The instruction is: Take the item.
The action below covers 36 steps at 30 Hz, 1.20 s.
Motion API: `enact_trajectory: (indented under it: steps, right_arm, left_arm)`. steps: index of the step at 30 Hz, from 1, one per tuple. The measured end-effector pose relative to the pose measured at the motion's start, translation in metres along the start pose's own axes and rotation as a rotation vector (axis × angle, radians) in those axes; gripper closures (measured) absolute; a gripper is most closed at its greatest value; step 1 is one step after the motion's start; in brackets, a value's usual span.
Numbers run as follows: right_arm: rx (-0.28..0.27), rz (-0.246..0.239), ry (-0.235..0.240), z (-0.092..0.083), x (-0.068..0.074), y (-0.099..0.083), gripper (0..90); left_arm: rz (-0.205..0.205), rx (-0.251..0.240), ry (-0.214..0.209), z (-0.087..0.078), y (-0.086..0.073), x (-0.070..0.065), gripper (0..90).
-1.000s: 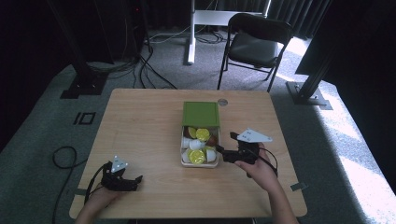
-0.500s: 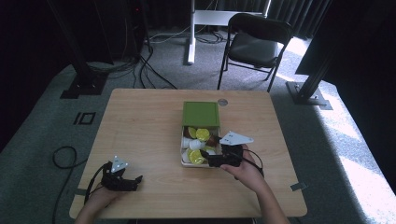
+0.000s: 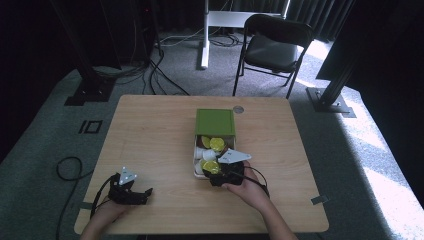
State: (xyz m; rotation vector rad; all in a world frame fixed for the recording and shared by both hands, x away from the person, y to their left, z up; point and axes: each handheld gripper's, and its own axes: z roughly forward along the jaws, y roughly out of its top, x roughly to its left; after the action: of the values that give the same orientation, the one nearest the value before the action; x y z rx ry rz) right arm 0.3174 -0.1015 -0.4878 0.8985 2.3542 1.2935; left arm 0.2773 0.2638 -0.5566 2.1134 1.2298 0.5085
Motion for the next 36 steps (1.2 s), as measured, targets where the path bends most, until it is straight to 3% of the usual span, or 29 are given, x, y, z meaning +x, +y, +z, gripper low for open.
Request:
enact_trajectory:
  steps: [8, 17, 20, 36]
  right_arm:
    - [0.034, -0.042, -0.043, 0.011, 0.009, -0.005, 29.3]
    - [0.065, -0.054, -0.090, 0.020, 0.010, -0.011, 34.9]
    - [0.070, -0.049, -0.088, 0.020, 0.007, -0.011, 38.8]
    - [0.070, -0.023, -0.047, 0.014, 0.002, -0.006, 40.0]
  left_arm:
    - [0.001, 0.001, 0.000, 0.000, 0.000, 0.000, 2.8]
    - [0.000, 0.001, 0.000, 0.000, 0.000, 0.000, 2.8]
    - [0.000, 0.001, 0.000, 0.000, 0.000, 0.000, 2.8]
    - [0.001, 0.001, 0.000, 0.000, 0.000, 0.000, 2.8]
